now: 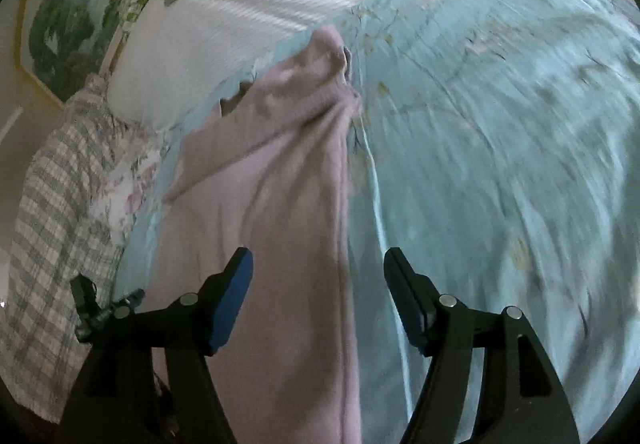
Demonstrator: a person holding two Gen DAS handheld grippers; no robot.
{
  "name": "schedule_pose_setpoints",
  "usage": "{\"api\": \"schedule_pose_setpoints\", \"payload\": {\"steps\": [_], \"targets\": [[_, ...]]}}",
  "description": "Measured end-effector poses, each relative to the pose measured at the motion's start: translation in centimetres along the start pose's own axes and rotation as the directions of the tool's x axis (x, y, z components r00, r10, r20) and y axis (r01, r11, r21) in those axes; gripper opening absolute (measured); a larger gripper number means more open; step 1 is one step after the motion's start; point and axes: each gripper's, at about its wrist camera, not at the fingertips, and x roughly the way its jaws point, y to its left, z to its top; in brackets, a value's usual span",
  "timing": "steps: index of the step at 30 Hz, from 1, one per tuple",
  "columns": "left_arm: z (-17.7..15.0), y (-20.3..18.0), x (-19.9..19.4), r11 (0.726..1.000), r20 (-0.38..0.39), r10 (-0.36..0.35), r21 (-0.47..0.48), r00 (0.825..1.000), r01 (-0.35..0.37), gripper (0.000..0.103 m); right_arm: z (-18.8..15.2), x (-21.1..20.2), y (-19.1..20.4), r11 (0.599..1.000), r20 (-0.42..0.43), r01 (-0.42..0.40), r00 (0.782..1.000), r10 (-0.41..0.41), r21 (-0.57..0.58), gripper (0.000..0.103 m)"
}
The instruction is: Fold small clothes
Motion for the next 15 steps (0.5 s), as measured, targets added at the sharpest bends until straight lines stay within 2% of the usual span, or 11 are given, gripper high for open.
{"api": "schedule_pose_setpoints", "payload": {"steps": [4,10,15], "targets": [[-2.6,-0.1,-1.3,0.992,-0.019,-0.124,-0.036,0.992,0.123,0.071,-2.5,0.2,0.0,0.998,-0.106,-0.063,0.992,0.061,-0.009,0.069],[-6.3,-1.1,-3.1,0.969,-0.049,-0.246,-0.022,0.968,0.245,0.071,-6.2,-1.1,0.9,0.975,-0.199,-0.22,0.958,0.208,-0.042,0.069],[-8.9,-1.3,-4.3,0.959,-0.092,-0.277,0.035,0.957,0.281,0.07,-8.3,-1.9,1.0,0.96,-0.209,-0.276,0.942,0.262,-0.044,0.067]]}}
